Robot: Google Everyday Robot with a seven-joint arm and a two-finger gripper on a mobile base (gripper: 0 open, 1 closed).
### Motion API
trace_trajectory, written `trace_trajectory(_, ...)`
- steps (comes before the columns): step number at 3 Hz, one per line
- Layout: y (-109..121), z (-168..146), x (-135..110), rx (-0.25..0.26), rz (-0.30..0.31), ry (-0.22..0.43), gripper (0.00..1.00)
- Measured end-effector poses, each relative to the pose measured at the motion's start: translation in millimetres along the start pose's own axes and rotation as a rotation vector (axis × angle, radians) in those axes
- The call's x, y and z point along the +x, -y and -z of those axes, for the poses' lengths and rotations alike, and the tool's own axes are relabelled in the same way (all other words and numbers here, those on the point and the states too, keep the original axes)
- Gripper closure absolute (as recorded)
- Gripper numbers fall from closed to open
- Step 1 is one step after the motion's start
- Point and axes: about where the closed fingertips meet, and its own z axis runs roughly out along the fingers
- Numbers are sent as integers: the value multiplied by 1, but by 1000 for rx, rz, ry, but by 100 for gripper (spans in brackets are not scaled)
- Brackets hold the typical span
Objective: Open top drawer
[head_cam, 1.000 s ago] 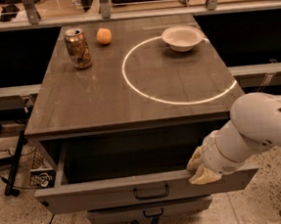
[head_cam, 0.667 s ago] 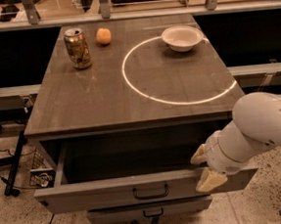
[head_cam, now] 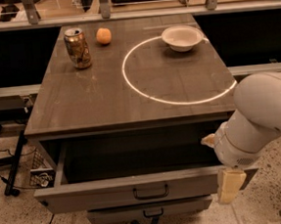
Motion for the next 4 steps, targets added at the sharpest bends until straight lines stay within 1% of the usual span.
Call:
trace_trajectory(1,13,25,-5,15,6,-22,40)
trace_trajectory(2,25,26,-15,20,4,9,71)
trace_trajectory(3,36,9,-27,31,0,54,99)
trace_trajectory(4,48,-7,-34,48,0,82,100)
